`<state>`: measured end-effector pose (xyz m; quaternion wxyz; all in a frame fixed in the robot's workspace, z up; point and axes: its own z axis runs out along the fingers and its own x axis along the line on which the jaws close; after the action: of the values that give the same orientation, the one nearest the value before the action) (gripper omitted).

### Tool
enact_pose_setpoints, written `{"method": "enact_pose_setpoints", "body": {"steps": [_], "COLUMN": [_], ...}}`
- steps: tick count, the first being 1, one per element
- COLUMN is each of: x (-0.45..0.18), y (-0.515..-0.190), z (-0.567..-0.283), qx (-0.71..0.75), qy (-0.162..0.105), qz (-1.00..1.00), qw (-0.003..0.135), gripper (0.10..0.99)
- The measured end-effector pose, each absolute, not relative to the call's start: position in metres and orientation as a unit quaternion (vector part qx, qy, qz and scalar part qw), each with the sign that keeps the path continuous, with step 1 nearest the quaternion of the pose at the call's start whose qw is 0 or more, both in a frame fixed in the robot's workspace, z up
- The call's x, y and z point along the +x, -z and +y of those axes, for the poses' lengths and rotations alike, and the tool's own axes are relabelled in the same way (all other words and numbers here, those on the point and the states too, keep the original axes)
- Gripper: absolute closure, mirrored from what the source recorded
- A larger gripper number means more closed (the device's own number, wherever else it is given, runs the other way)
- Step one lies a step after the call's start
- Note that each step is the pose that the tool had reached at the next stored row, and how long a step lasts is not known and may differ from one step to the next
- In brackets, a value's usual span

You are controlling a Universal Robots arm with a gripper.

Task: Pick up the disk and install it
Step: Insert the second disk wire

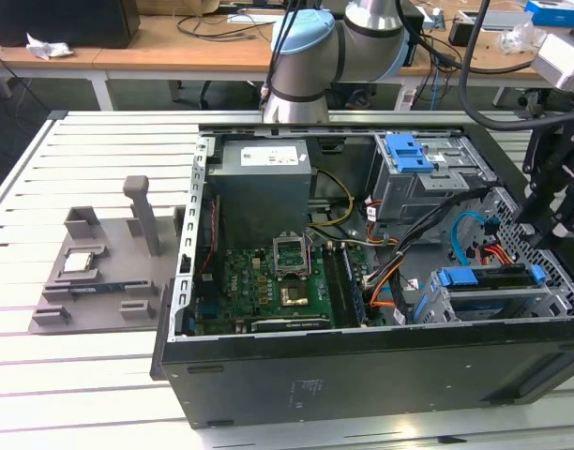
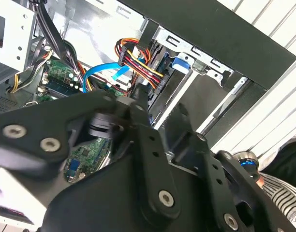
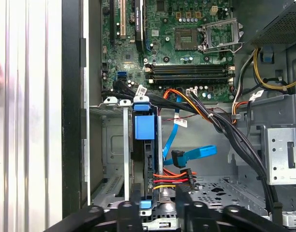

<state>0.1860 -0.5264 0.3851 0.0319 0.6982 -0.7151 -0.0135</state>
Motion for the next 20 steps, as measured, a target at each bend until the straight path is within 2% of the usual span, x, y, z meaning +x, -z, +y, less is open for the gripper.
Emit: {"method": "enact_pose_setpoints", "body": {"steps": [2, 3, 4, 20], "x": [0.186, 0.186, 0.186, 0.165], "y": [-0.385, -0.385, -0.385, -0.385], "z": [-0.526, -0.526, -0.526, -0.507], "qx": [0.698, 0.698, 0.698, 0.699], "qy": [0.013, 0.013, 0.013, 0.013], "qz": [-0.715, -0.715, -0.715, -0.714], "qw": [0.032, 0.032, 0.032, 0.032], "gripper": [0.549, 0.549, 0.486, 0.486]}}
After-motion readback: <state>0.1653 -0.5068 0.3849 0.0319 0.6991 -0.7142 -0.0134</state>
